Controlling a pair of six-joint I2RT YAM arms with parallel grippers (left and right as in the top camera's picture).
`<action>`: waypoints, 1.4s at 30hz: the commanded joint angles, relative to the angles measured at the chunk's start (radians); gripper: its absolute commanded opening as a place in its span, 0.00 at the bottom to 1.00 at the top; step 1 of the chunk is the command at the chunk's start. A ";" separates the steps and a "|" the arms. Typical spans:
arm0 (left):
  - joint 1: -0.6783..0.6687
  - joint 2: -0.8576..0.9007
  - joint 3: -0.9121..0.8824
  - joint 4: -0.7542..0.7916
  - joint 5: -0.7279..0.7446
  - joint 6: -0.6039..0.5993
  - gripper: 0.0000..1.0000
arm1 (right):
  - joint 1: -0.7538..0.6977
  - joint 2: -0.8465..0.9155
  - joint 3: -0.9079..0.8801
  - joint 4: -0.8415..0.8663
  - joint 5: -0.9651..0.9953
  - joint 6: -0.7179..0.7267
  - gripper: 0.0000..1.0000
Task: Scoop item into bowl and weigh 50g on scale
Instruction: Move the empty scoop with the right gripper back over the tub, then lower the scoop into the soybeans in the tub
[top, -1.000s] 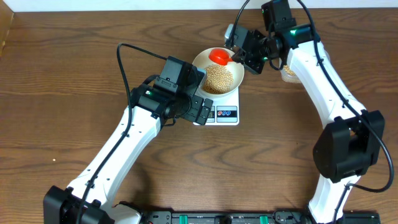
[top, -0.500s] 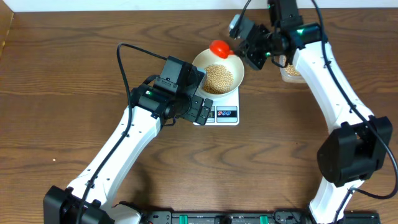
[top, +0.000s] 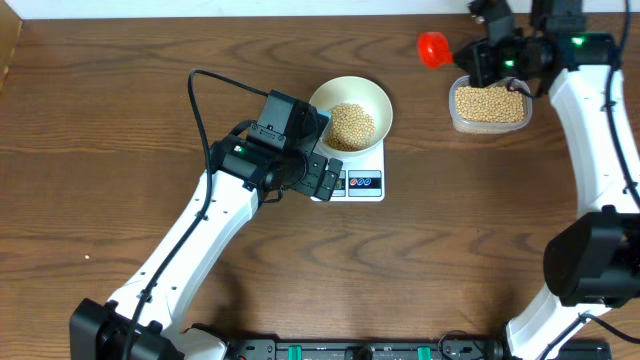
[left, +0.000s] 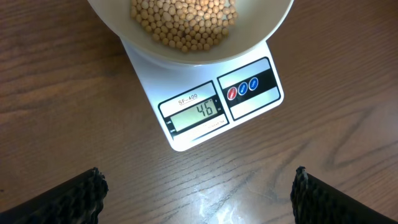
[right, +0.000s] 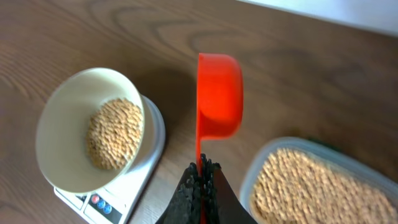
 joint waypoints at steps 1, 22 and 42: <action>0.002 0.010 -0.010 0.000 -0.013 0.002 0.96 | -0.031 -0.028 0.003 -0.042 0.058 0.034 0.01; 0.002 0.010 -0.010 0.000 -0.013 0.002 0.96 | -0.043 -0.024 -0.114 -0.111 0.475 0.034 0.01; 0.002 0.010 -0.010 0.000 -0.013 0.002 0.96 | -0.042 -0.022 -0.218 0.055 0.322 0.071 0.01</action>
